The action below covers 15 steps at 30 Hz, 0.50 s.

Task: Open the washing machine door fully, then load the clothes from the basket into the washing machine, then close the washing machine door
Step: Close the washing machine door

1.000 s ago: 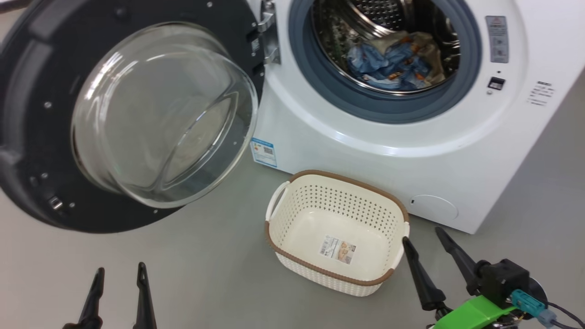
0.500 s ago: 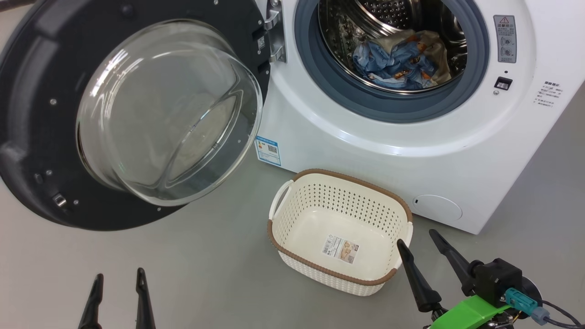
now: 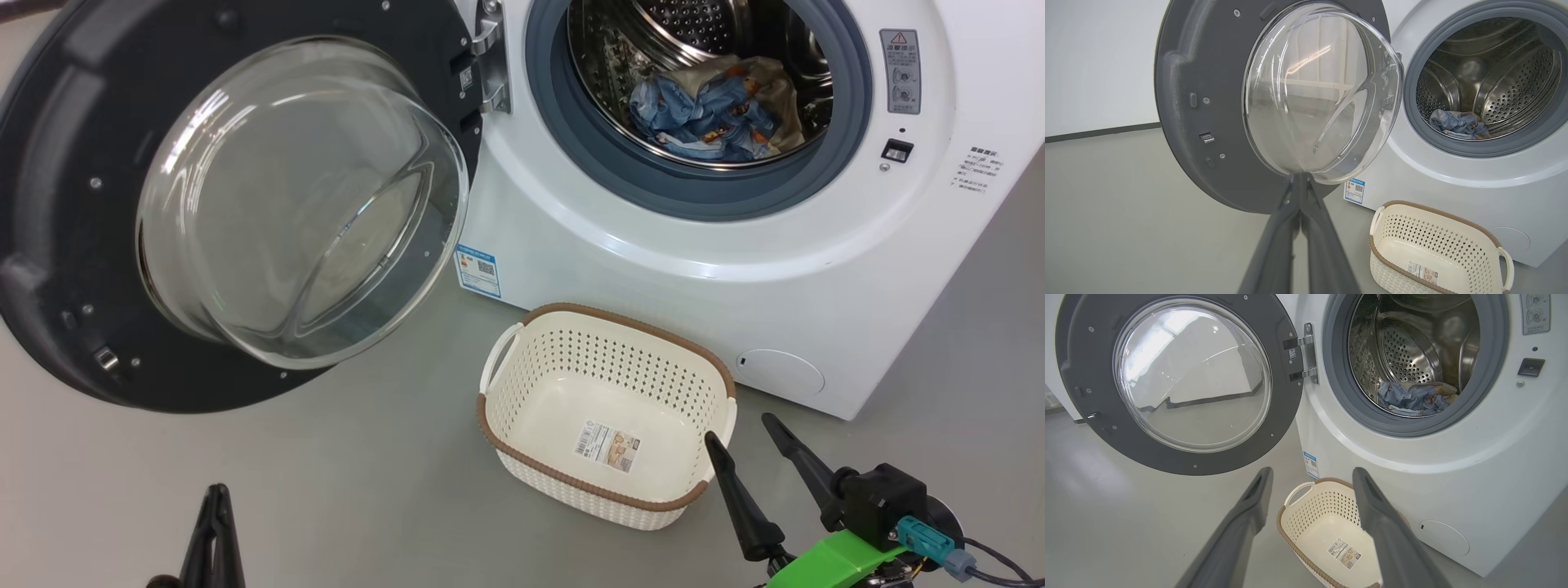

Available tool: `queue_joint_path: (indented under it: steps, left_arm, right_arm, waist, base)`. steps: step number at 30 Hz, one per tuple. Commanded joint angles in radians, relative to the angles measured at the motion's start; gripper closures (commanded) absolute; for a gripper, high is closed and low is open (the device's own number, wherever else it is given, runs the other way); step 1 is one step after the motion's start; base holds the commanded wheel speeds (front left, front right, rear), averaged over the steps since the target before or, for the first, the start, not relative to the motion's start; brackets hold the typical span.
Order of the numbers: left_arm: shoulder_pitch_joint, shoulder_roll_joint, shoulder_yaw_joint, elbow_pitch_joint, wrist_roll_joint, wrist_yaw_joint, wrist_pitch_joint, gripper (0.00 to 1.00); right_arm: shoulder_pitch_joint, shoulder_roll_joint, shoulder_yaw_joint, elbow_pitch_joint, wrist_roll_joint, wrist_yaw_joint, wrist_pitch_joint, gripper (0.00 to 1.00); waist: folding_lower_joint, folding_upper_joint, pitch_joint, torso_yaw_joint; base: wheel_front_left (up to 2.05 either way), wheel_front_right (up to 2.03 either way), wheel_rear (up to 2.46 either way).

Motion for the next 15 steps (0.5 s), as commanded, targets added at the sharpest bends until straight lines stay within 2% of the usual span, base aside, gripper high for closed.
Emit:
queue_joint_path:
  steps: [1, 11, 15]
  left_arm:
    - [-0.017, 0.013, 0.044, -0.017, 0.012, -0.007, -0.012, 1.0]
    - [-0.012, -0.006, 0.064, -0.026, 0.008, -0.022, -0.012, 1.0]
    - [0.0, -0.062, 0.115, -0.066, -0.08, -0.077, -0.012, 1.0]
  right_arm:
    - [-0.048, -0.006, 0.025, -0.024, 0.007, 0.002, -0.006, 0.0]
    - [-0.057, -0.006, 0.03, -0.021, 0.005, 0.002, -0.003, 0.0]
    - [-0.061, -0.009, 0.032, -0.019, 0.007, 0.002, -0.003, 0.0]
  waist:
    - [0.0, 0.0, 0.001, 0.0]
    - [0.0, 0.0, 0.008, 0.003]
    - [0.0, 0.0, 0.009, 0.005]
  base:
    - [0.0, 0.0, 0.0]
    - [0.0, 0.0, 0.0]
    - [0.0, 0.0, 0.0]
